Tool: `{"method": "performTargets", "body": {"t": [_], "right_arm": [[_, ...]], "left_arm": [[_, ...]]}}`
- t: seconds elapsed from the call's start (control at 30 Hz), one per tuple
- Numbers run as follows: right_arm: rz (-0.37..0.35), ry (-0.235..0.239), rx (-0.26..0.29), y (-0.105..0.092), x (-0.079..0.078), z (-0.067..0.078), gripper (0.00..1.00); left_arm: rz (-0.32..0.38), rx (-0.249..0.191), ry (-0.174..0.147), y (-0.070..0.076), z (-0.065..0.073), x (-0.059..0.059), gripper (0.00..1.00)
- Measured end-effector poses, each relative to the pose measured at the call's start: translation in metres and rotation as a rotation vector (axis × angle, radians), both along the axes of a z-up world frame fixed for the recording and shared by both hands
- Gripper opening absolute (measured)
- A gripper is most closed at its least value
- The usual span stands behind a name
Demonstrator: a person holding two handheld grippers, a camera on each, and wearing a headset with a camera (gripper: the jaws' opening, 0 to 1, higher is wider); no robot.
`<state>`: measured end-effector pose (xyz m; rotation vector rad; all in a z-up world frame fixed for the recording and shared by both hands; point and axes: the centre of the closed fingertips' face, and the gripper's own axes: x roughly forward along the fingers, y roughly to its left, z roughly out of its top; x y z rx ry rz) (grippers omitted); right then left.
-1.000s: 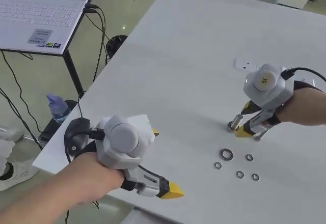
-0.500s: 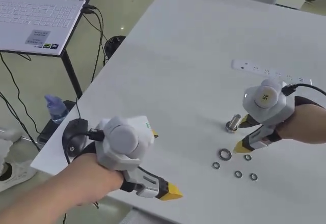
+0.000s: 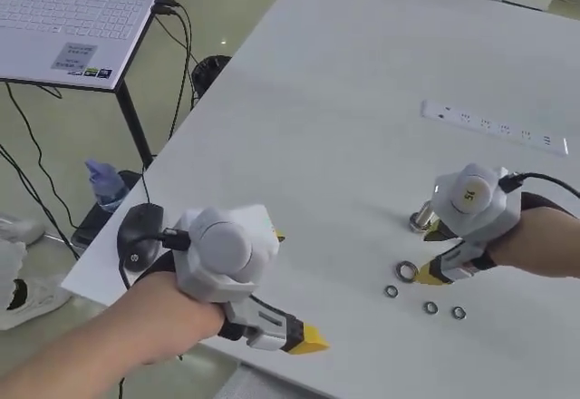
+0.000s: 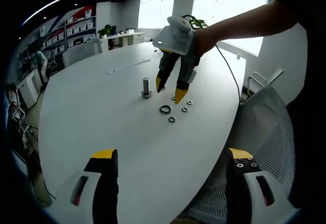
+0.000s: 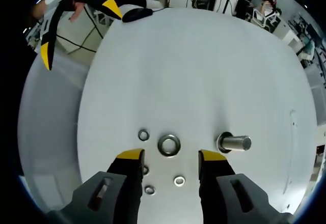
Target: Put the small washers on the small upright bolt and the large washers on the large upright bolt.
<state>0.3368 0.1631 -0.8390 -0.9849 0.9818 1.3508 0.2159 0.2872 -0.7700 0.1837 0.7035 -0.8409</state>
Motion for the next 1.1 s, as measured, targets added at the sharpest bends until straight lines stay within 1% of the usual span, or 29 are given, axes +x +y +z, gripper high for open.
{"method": "performTargets", "body": {"t": [0.07, 0.3, 0.57, 0.7, 0.73, 0.83, 0.93, 1.1], "right_arm": [[0.006, 0.000, -0.009, 0.001, -0.002, -0.005, 0.44], [-0.003, 0.007, -0.018, 0.003, -0.002, -0.020, 0.43], [-0.018, 0.013, -0.031, 0.001, -0.004, -0.028, 0.42], [-0.010, 0.011, -0.038, 0.002, -0.007, -0.031, 0.41], [-0.007, -0.002, -0.042, 0.002, -0.005, -0.030, 0.39], [0.004, -0.010, -0.048, 0.001, -0.004, -0.030, 0.38], [-0.002, -0.013, -0.055, 0.001, -0.005, -0.029, 0.38], [0.007, -0.015, -0.044, 0.000, -0.008, -0.029, 0.34]], "left_arm": [[-0.002, -0.007, 0.002, -0.001, 0.001, -0.001, 0.87], [-0.013, 0.002, 0.012, 0.000, -0.002, -0.005, 0.86], [-0.010, 0.002, 0.028, 0.003, -0.005, -0.008, 0.85], [-0.013, 0.001, 0.031, 0.004, -0.006, -0.008, 0.84], [-0.012, 0.001, 0.033, 0.004, -0.006, -0.008, 0.84], [-0.011, 0.000, 0.037, 0.006, -0.008, -0.008, 0.83], [-0.013, 0.000, 0.039, 0.006, -0.009, -0.009, 0.83], [-0.012, -0.003, 0.041, 0.006, -0.010, -0.010, 0.82]]}}
